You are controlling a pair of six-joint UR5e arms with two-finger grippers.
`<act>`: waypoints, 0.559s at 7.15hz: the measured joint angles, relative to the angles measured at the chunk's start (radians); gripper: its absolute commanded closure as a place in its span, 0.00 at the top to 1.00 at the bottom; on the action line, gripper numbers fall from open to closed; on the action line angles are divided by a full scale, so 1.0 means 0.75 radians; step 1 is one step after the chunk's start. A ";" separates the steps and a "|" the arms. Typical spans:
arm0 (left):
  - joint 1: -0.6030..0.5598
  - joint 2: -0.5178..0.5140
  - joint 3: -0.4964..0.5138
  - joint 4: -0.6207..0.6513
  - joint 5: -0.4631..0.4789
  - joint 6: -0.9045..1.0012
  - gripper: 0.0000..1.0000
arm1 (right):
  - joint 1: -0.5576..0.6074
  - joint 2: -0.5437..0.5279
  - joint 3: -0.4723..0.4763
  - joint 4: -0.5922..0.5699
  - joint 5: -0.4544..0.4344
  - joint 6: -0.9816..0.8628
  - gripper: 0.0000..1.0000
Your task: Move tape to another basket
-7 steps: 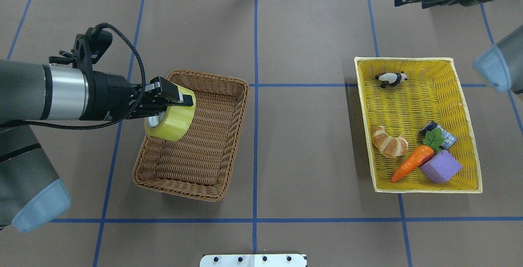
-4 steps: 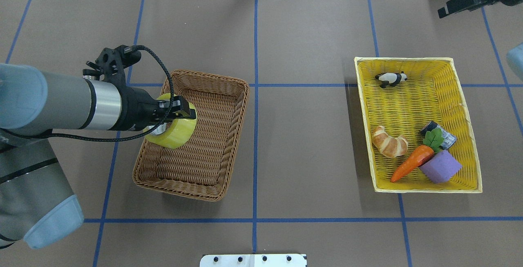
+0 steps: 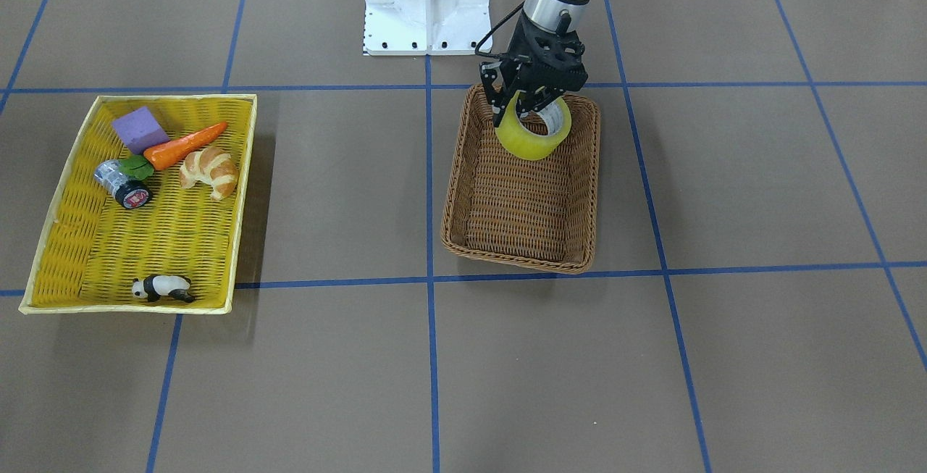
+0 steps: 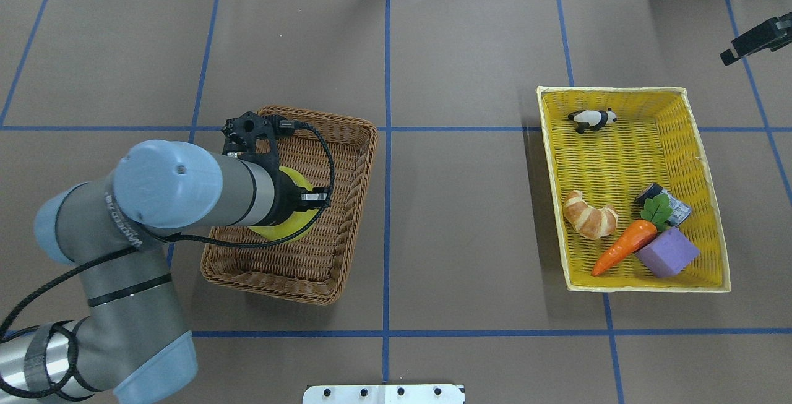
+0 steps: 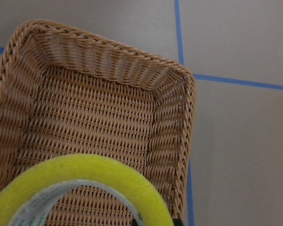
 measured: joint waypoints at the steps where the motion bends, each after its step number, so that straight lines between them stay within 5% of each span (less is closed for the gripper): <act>1: 0.012 -0.046 0.090 0.007 0.031 0.026 0.00 | 0.017 -0.003 0.009 -0.104 0.003 -0.057 1.00; 2: 0.016 -0.078 0.161 0.007 0.053 0.047 0.00 | 0.034 -0.003 0.024 -0.204 0.003 -0.115 1.00; 3: 0.016 -0.092 0.202 0.005 0.064 0.066 0.78 | 0.049 -0.002 0.038 -0.287 0.002 -0.165 1.00; 4: 0.015 -0.096 0.227 0.004 0.069 0.083 0.98 | 0.060 -0.004 0.046 -0.338 -0.001 -0.193 1.00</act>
